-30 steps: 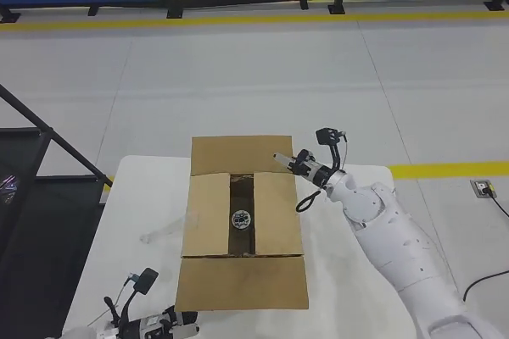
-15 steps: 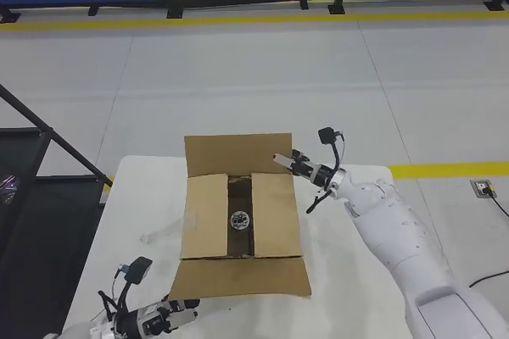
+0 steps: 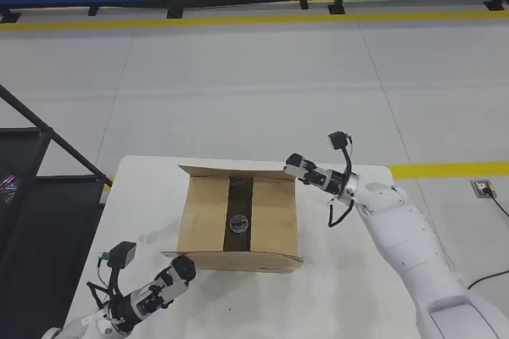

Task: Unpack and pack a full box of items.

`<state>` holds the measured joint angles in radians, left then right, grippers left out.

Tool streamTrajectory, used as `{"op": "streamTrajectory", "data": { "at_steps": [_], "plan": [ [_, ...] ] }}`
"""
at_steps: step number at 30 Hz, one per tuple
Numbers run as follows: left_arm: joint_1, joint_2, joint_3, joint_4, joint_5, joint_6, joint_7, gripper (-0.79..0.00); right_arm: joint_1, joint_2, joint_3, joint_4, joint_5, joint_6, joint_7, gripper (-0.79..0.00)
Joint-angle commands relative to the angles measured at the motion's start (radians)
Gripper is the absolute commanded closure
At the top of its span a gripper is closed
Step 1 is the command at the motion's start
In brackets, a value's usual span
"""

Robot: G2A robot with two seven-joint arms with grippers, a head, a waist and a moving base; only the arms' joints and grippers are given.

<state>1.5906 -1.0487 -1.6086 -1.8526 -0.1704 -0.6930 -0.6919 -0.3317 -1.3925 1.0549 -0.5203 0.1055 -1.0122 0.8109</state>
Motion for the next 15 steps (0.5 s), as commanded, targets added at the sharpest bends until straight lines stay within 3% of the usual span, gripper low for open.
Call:
{"op": "streamTrajectory", "data": {
  "at_steps": [1,15],
  "plan": [
    [-0.005,-0.004,0.016,-0.012,0.042,0.008,0.057,-0.785,-0.016,0.012,-0.014,-0.045,0.011,0.0,-0.003,-0.785],
    [-0.097,-0.035,0.152,0.021,0.35,0.098,0.328,-0.785,-0.057,0.126,-0.097,-0.3,0.154,0.131,0.128,-0.785]
  ]
}}
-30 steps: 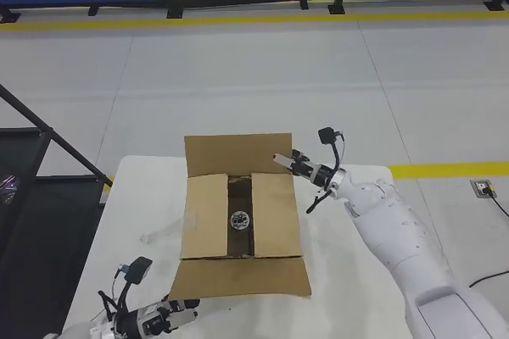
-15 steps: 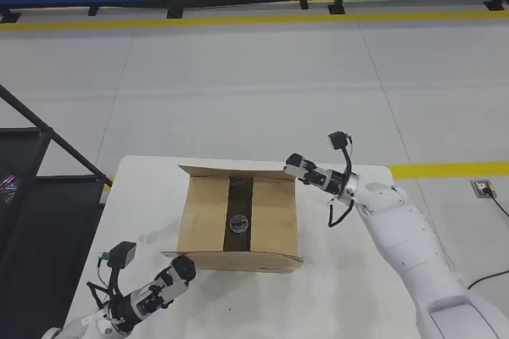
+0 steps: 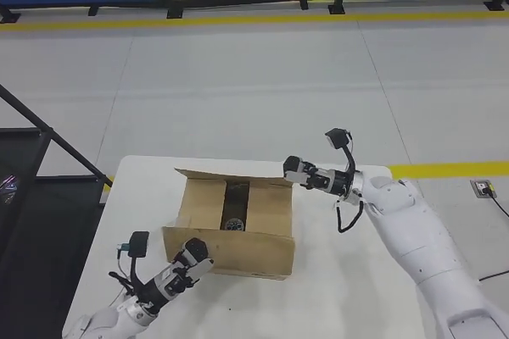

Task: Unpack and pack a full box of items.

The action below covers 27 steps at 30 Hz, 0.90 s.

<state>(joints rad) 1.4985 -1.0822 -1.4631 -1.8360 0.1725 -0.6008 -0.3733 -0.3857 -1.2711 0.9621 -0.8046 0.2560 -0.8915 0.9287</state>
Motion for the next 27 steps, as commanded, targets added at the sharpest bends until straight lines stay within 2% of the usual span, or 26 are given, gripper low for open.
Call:
{"op": "streamTrajectory", "data": {
  "at_steps": [1,9,13,19,27],
  "plan": [
    [-0.01,-0.003,0.013,0.008,0.018,0.011,0.018,-0.785,-0.007,0.011,-0.011,-0.037,0.015,0.025,0.025,-0.785],
    [-0.037,-0.01,0.044,0.031,0.076,0.035,0.064,-0.785,-0.028,0.062,-0.061,-0.186,0.147,0.153,0.153,-0.785],
    [-0.053,-0.013,0.059,0.044,0.095,0.05,0.071,-0.785,-0.012,0.075,-0.085,-0.177,0.219,0.261,0.261,-0.785],
    [-0.091,-0.019,0.084,0.069,0.109,0.086,0.076,-0.785,0.028,0.045,-0.144,-0.078,0.283,0.345,0.337,-0.785],
    [-0.126,-0.025,0.111,0.096,0.127,0.104,0.082,-0.785,0.032,0.006,-0.172,-0.015,0.365,0.328,0.317,-0.785]
  ]
}}
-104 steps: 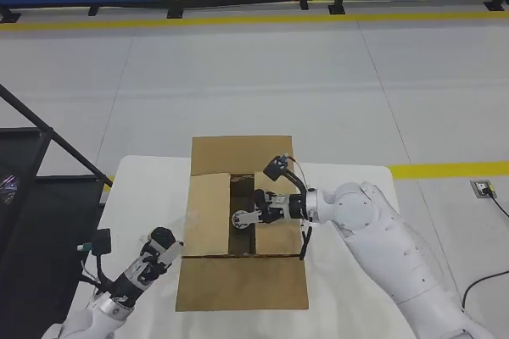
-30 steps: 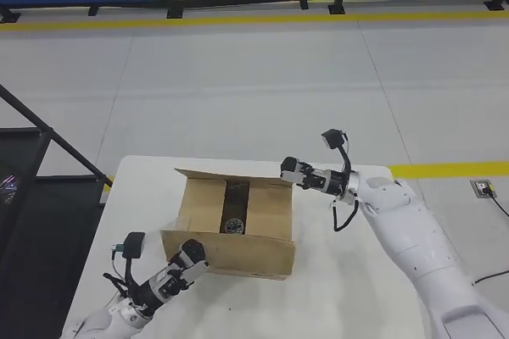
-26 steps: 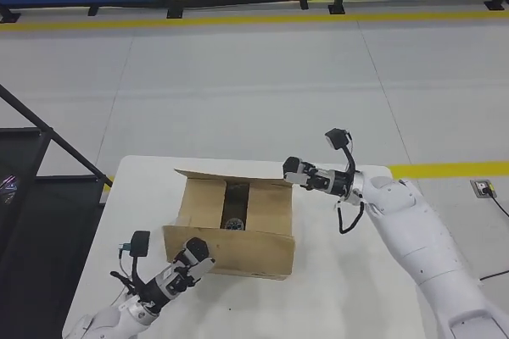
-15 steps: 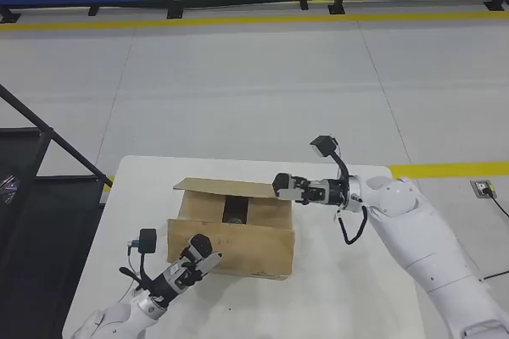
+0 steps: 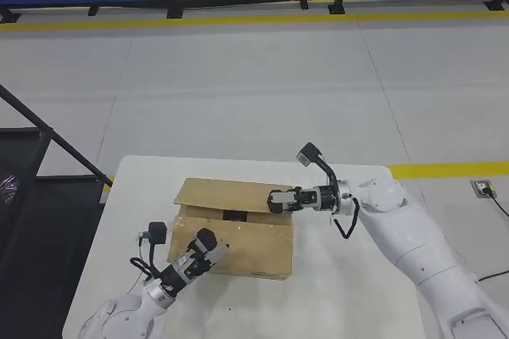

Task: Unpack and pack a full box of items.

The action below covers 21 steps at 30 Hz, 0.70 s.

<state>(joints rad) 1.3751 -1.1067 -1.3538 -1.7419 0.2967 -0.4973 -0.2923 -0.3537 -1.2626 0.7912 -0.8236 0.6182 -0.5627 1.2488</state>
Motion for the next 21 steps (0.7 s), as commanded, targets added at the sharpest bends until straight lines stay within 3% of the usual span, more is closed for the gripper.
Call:
{"op": "streamTrajectory", "data": {
  "at_steps": [1,15,21],
  "plan": [
    [-0.005,-0.001,0.005,0.004,0.005,0.001,0.003,-0.785,-0.002,-0.006,-0.005,0.005,0.002,-0.001,-0.001,-0.785],
    [-0.027,-0.008,0.019,0.024,0.003,-0.004,0.016,-0.785,-0.065,-0.018,-0.022,-0.016,-0.065,0.021,-0.007,-0.785],
    [-0.003,-0.006,-0.041,0.016,-0.036,-0.029,0.086,-0.785,-0.093,-0.017,-0.004,-0.007,-0.088,0.014,-0.064,-0.785]
  ]
}}
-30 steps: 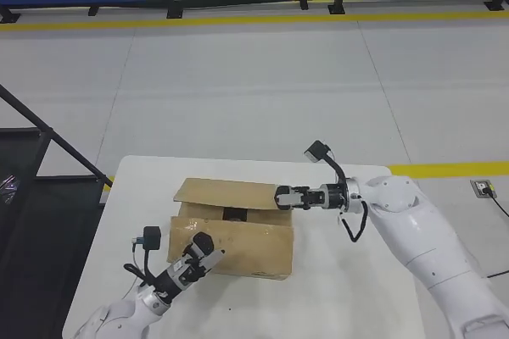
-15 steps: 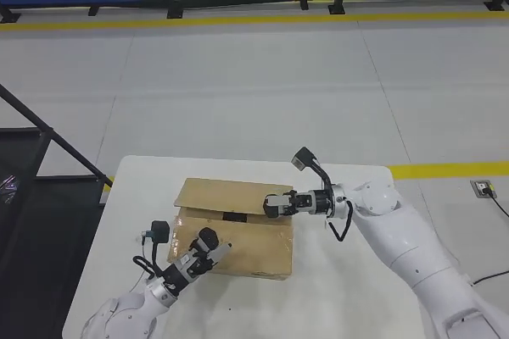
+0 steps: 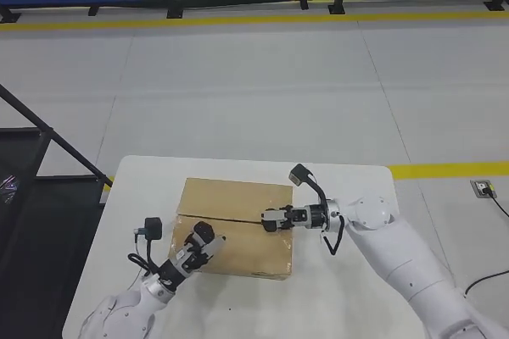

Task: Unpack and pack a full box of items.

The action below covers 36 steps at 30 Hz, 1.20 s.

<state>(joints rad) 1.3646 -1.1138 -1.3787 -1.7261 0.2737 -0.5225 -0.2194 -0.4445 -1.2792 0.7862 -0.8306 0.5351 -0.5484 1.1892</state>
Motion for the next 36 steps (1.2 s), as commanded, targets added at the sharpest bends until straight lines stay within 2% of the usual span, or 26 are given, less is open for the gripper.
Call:
{"op": "streamTrajectory", "data": {
  "at_steps": [1,9,20,22,26,28,30,36],
  "plan": [
    [0.019,0.002,-0.037,0.001,-0.027,-0.006,0.025,-0.785,-0.007,0.0,0.002,0.001,-0.007,-0.001,-0.005,-0.785],
    [0.15,0.018,-0.224,0.026,-0.207,-0.057,0.034,-0.785,-0.016,0.0,0.01,0.001,-0.01,-0.009,0.001,-0.785],
    [0.152,0.017,-0.225,0.036,-0.217,-0.045,0.043,-0.785,-0.016,0.0,0.01,0.001,-0.01,-0.009,0.001,-0.785],
    [0.151,0.009,-0.21,0.071,-0.281,0.007,0.098,-0.785,-0.016,0.0,0.01,0.001,-0.01,-0.009,0.001,-0.785],
    [0.161,-0.007,-0.164,0.159,-0.45,0.026,0.143,-0.785,-0.016,0.0,0.01,0.001,-0.01,-0.009,0.001,-0.785],
    [0.163,-0.013,-0.144,0.196,-0.558,0.028,0.107,-0.785,-0.016,0.0,0.01,0.001,-0.01,-0.009,0.001,-0.785],
    [0.15,-0.015,-0.139,0.242,-0.596,0.038,0.065,-0.785,-0.016,0.0,0.01,0.001,-0.01,-0.009,0.001,-0.785],
    [0.064,-0.028,-0.101,0.353,-0.734,0.084,-0.005,-0.785,-0.016,0.0,0.01,0.001,-0.01,-0.009,0.001,-0.785]
  ]
}}
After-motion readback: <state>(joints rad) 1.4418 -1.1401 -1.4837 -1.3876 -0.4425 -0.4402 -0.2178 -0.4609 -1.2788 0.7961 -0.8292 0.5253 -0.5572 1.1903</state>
